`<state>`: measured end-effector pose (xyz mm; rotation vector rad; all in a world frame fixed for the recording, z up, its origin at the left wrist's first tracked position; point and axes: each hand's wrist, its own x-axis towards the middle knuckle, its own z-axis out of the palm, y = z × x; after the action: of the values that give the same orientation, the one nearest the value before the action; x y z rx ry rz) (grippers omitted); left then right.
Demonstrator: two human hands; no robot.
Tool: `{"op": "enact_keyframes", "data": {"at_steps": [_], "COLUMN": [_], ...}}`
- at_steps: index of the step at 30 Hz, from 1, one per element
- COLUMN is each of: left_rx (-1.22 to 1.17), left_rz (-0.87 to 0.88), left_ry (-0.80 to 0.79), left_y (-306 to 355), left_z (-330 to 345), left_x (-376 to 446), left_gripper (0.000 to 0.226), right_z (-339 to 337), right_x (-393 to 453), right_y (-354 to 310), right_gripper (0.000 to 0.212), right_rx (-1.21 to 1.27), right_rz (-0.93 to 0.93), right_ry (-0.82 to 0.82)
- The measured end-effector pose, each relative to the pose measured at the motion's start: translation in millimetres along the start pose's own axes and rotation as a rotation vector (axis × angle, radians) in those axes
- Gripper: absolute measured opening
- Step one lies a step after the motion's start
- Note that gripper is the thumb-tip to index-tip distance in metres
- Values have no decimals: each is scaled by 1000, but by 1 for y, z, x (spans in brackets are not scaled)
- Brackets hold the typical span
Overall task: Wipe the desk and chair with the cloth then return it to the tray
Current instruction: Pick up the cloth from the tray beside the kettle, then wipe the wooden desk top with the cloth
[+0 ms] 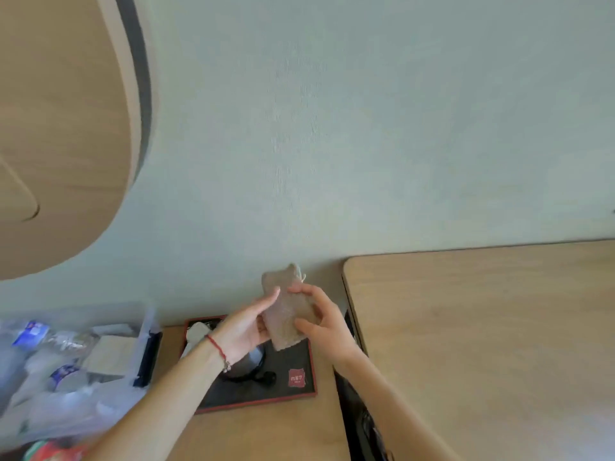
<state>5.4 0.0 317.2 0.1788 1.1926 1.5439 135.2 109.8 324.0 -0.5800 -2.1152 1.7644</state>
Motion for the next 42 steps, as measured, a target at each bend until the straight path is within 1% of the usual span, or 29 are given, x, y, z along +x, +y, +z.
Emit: {"op": "enact_keyframes", "data": {"at_steps": [4,6,8,10,11,13,15,16,17,18,19,20,21,22,24,26,28,30,32,34,35,38,40,42], "left_rx": [-149,-212,-279,-280,-238,-82,109,226,362,503,626,719,783,822,827,799,818,811,740,664,639,591,568,599], "left_rz": [24,27,34,65,74,77,60,53,46,31,3,-33,-68,-95,-129,-118,-51,21,64,94,103,98,59,27], "left_ry": [-195,-269,-301,-313,-311,-265,-204,-191,-206,-254,-330,-412,-491,-552,-607,-591,-535,-474,-410,-371,-361,-337,-329,-333], "left_y": [18,21,21,21,21,20,18,17,16,15,14,13,9,3,-15,-38,-64,-93,-128,-164,-182,-232,-260,-285], "left_z": [37,51,60,67,70,80,91,98,105,114,125,137,152,169,204,238,269,303,345,391,413,474,505,530], "left_x": [-23,-25,-24,-21,-19,-16,-10,-7,-4,-1,3,8,13,19,31,46,63,79,93,104,108,123,134,147], "left_gripper": [52,56,61,56,50,40,41,41,39,35,31,27,25,23,26,37,47,47,40,33,30,31,33,25], "right_z": [-25,-35,-42,-45,-46,-52,-69,-81,-95,-109,-124,-141,-157,-174,-209,-247,-286,-324,-360,-394,-409,-459,-491,-518], "right_x": [-19,-22,-25,-29,-31,-36,-43,-47,-52,-57,-62,-68,-74,-82,-99,-119,-139,-156,-173,-192,-204,-232,-247,-260], "right_y": [-52,-66,-74,-77,-76,-74,-73,-72,-71,-70,-68,-64,-59,-52,-35,-16,4,25,48,68,78,104,119,132], "right_gripper": [59,57,52,48,46,39,36,42,52,64,74,80,83,80,62,44,39,44,55,61,61,66,72,74], "right_rx": [-57,-38,-18,-124,-219,-449,-681,-740,-750,-710,-632,-544,-471,-418,-298,-111,30,124,288,511,555,468,483,434], "right_rz": [-124,-71,-5,-8,-29,-63,-97,-115,-122,-105,-57,7,59,97,139,140,136,149,179,238,262,282,293,301], "right_ry": [-76,-101,-56,21,33,66,215,271,278,232,153,80,38,36,135,251,317,412,498,523,524,548,580,606]}}
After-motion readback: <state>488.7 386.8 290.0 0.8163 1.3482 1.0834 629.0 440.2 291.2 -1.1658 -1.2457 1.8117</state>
